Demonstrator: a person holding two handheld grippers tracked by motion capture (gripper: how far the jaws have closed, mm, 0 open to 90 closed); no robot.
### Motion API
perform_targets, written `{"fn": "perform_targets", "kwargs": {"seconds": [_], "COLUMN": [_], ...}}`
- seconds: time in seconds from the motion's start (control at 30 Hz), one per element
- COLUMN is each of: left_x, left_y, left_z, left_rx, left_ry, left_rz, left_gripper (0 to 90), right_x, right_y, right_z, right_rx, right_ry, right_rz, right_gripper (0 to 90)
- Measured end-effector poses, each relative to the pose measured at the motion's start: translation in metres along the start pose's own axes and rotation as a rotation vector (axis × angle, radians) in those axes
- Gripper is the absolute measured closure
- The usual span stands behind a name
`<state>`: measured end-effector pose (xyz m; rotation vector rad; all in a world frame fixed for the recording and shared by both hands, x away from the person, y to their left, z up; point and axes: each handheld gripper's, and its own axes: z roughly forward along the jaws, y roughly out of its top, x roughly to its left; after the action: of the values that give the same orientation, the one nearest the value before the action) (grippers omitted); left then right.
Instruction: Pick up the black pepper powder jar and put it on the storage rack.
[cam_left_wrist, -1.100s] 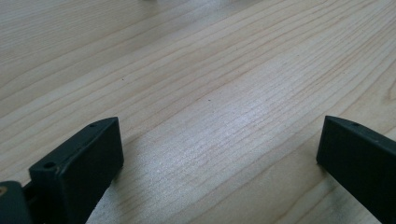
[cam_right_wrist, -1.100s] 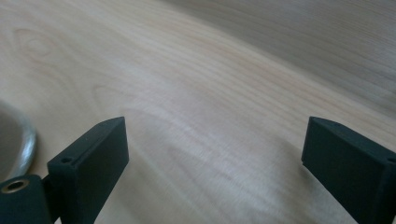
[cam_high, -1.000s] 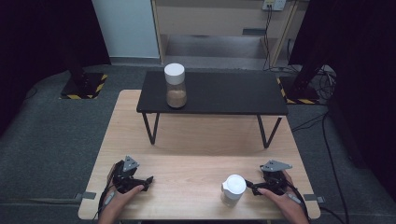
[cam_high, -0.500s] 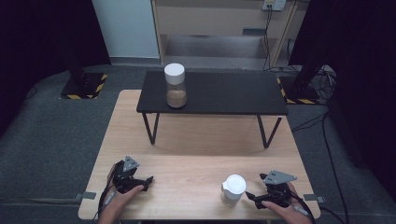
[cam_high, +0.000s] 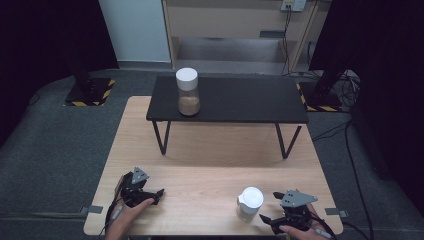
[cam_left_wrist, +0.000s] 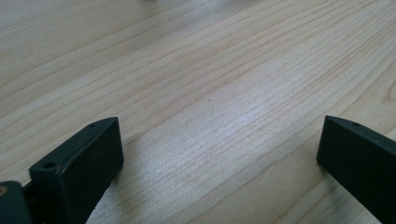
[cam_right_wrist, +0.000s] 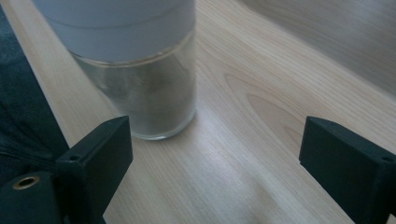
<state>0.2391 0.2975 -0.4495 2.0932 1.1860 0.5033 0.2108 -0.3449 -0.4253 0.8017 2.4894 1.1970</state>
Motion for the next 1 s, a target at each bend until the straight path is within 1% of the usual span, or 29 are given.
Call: {"fn": "perform_targets", "kwargs": {"seconds": [0.17,0.37,0.5,0.8,1.0], "left_x": [0.0,0.0,0.0,0.0,0.0], "left_y": [0.0,0.0,0.0,0.0,0.0], "left_z": [0.0,0.0,0.0,0.0,0.0], "left_rx": [0.0,0.0,0.0,0.0,0.0], "left_ry": [0.0,0.0,0.0,0.0,0.0], "left_rz": [0.0,0.0,0.0,0.0,0.0], "left_gripper": [0.0,0.0,0.0,0.0,0.0], "right_x": [0.004,0.003,0.004,0.006,0.008], "right_y": [0.003,0.005,0.008,0.015,0.021], "right_z": [0.001,0.004,0.007,0.014,0.018], "right_rx": [-0.009,-0.024,-0.03,-0.053,-0.064], "right_ry": [0.022,0.053,0.065,0.085,0.096], "right_rz": [-0.019,-0.022,-0.028,-0.044,-0.056], "right_gripper": [10.4,10.9,11.4,15.6,20.0]}}
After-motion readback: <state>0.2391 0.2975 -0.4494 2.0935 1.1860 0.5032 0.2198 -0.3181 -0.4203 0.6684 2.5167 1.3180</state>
